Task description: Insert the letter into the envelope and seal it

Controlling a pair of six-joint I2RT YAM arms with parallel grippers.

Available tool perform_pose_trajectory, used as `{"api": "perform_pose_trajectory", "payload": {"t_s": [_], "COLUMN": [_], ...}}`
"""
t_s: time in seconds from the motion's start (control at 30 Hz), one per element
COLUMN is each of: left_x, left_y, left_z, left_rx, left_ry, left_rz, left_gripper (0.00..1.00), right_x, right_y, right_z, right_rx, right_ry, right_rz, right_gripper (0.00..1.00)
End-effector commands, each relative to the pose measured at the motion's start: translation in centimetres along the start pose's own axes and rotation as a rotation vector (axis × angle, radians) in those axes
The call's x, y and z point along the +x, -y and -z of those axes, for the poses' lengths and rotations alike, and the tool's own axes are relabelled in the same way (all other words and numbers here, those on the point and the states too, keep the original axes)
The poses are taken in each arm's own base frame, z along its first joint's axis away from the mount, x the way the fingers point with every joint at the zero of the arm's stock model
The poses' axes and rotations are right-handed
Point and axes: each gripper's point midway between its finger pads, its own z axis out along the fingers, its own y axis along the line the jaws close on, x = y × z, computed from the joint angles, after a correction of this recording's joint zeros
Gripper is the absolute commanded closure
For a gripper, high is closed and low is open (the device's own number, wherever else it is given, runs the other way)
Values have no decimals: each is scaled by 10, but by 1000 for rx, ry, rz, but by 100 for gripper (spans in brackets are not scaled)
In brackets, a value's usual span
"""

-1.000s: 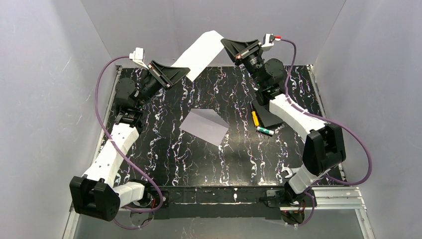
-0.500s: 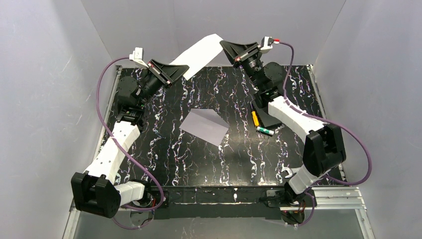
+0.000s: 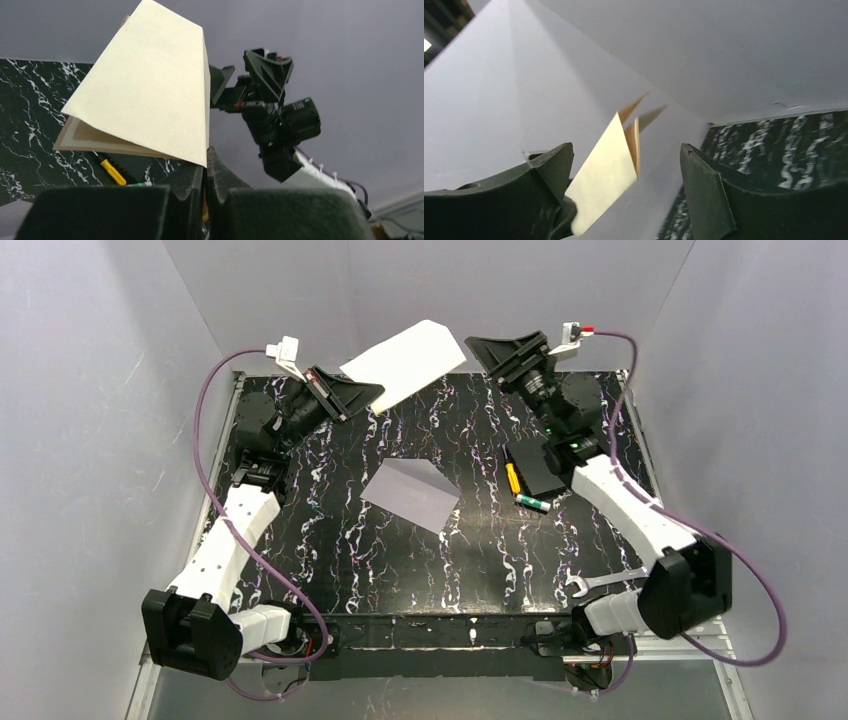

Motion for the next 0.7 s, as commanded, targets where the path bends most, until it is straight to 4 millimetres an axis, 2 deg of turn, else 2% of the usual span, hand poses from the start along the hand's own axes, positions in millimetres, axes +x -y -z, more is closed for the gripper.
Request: {"api": "perform_pose_trajectory", "payload": {"t_s": [0.0,0.07,0.17,0.2,0.27,0.37,0.5,0.57,0.67], "left_x": [34,46,55,57,61,66,66,67,68], "left_y": [26,27,32,34,36,23,18,20,24], "left_z": [16,21,28,30,34,40,49,52,54], "left_rx": [155,192,257,279,315,260,206,208,234], "left_ry": [-279,-386,-477,-493,-524,-567,-626,-631,-632], "left_rz": [-272,-301,-354,-373,-403,-460,-534,-545,-553], "left_gripper": [100,100,100,100,100,100,100,100,100], "right_x": [-17,-11,11,27,44,59,80,92,102], "right_y": [-17,-35,-60,-65,-76,-89,-99,-96,-91], "right_z": [20,20,22,25,32,40,50,56,61], "right_rx": [5,-49,-198,-279,-404,-511,-580,-588,-574], "right_ry": [-63,-168,-364,-460,-570,-642,-690,-739,-772], "right_rz": [435,577,692,695,679,686,739,728,742], "right_gripper": [13,12,11,11,13,16,23,26,20]}}
